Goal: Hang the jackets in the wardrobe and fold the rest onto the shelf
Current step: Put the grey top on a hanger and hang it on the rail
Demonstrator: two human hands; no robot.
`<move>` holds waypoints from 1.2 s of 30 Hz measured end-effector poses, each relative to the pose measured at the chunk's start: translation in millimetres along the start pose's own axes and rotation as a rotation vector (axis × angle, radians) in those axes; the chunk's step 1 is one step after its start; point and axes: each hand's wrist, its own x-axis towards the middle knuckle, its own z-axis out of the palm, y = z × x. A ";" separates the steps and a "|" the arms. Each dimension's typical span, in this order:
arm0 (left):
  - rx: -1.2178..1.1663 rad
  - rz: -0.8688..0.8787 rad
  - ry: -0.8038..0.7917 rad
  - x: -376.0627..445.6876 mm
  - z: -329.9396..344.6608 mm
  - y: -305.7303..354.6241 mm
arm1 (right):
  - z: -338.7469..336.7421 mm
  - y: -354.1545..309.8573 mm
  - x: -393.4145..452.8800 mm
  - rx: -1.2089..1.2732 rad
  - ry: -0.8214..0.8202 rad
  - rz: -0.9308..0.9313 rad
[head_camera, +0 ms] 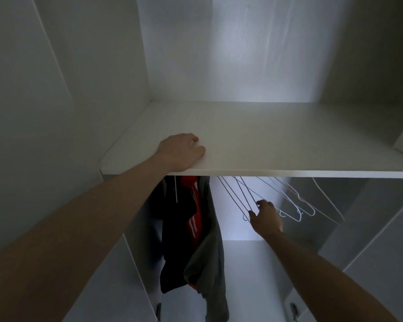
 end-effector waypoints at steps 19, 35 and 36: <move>-0.053 -0.066 0.010 -1.7 0.6 -0.2 | 29.8 -14.6 26.1 0.252 -0.161 -0.007; -0.107 -0.117 0.035 4.5 6.2 -4.2 | 23.4 21.5 -7.4 0.372 -0.119 -0.157; -0.106 -0.112 0.034 4.6 6.3 -4.4 | 22.4 26.5 -13.2 0.355 -0.127 -0.169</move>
